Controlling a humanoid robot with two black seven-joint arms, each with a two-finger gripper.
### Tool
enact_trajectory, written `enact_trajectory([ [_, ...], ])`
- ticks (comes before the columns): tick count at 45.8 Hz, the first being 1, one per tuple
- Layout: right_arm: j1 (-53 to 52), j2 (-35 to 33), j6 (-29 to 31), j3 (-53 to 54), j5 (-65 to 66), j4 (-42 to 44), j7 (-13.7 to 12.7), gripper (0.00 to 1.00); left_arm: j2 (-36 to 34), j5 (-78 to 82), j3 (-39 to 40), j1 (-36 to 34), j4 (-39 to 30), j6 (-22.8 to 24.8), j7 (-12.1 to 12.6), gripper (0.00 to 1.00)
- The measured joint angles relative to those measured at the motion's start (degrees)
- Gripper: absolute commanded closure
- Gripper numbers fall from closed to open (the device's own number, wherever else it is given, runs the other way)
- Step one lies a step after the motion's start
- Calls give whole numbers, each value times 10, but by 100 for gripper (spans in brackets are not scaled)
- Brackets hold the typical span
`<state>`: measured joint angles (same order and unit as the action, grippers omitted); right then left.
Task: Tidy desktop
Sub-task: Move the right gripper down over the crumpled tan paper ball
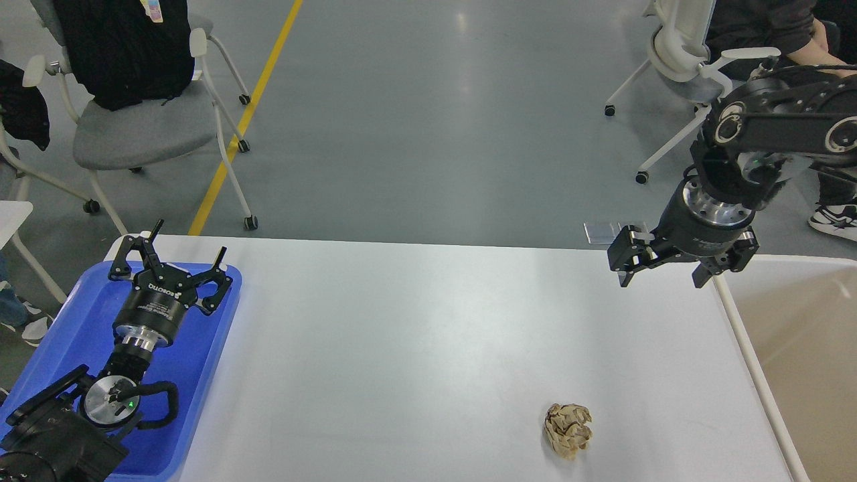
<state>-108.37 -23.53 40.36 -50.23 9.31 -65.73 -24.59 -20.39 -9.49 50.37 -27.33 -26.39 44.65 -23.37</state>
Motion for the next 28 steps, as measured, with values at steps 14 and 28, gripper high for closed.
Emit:
enact_trajectory([
  [14,46,72,-35,28,48,5,3,0,0,0,0,0,0,0,0,1],
  [28,81,157,-59,36,85,19,4,0,0,0,0,0,0,0,0,1],
])
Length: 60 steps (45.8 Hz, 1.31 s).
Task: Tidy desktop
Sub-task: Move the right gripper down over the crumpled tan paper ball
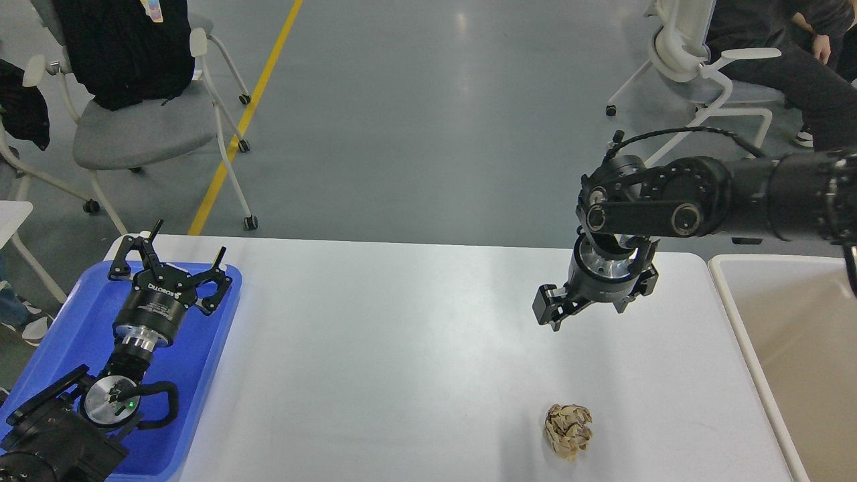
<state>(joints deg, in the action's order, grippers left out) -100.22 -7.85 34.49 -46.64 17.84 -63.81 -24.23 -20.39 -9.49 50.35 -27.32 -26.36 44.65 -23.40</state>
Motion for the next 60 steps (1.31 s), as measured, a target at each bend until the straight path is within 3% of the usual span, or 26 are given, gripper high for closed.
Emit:
enact_trajectory([
  [21,110,70,-9,35,8,52,0,0,0,0,0,0,0,0,0,1],
  [60,227,55,-9,68,37,110,0,0,0,0,0,0,0,0,0,1],
])
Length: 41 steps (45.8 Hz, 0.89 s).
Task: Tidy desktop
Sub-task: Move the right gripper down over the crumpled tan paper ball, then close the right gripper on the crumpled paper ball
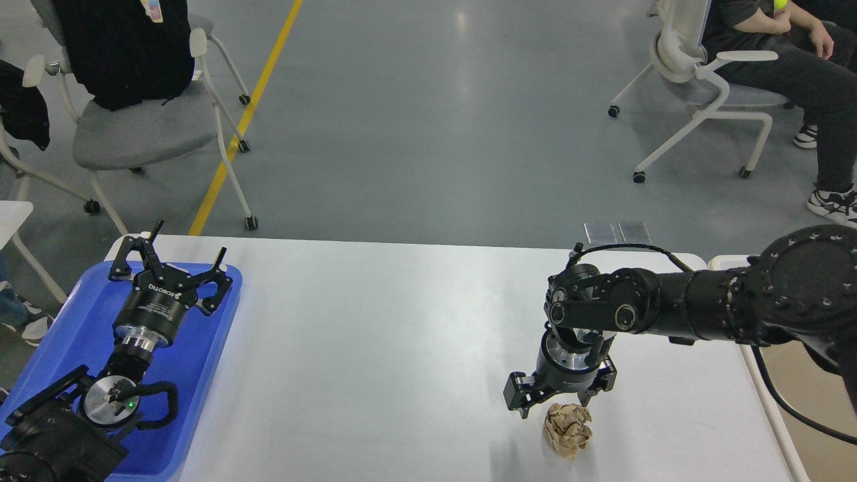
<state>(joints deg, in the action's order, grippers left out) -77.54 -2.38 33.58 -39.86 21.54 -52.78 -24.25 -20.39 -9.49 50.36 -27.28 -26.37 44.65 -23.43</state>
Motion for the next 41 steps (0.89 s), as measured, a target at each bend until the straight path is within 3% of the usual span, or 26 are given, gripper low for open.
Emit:
enact_trajectory([
  [27,56,-16,-4,3,49,23,1,0,0,0,0,0,0,0,0,1],
  [36,69,-19,-13,4,86,27,20,6,0,0,0,0,0,0,0,1],
  [38,71,-19,-16,4,96,27,27,16,0,0,0,0,0,0,0,1],
  [41,73,-20,-21,4,111,27,37,45,0,0,0,0,0,0,0,1],
])
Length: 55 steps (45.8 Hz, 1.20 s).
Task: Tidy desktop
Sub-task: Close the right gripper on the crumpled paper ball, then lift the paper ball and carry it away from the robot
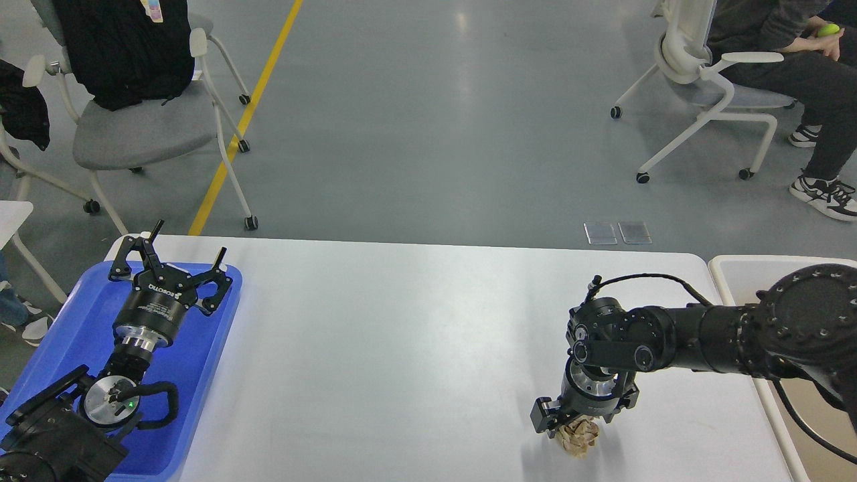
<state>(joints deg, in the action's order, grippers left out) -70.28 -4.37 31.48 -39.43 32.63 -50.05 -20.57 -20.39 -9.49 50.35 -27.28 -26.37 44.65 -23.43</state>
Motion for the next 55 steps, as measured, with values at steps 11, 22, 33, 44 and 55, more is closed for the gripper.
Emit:
enact_trajectory([
  [11,-2,-1,-12,-6,57,-2,21,91,0,0,0,0,0,0,0,1],
  [22,-13,-7,-13,-13,82,-9,28,100,0,0,0,0,0,0,0,1],
  [33,-46,-22,-7,-16,86,-31,31,100,0,0,0,0,0,0,1,1],
  [44,-121,-52,1,-28,67,-76,31,100,0,0,0,-1,0,0,0,1],
  [55,-236,-81,24,-39,26,-134,31,100,0,0,0,-1,0,0,0,1],
])
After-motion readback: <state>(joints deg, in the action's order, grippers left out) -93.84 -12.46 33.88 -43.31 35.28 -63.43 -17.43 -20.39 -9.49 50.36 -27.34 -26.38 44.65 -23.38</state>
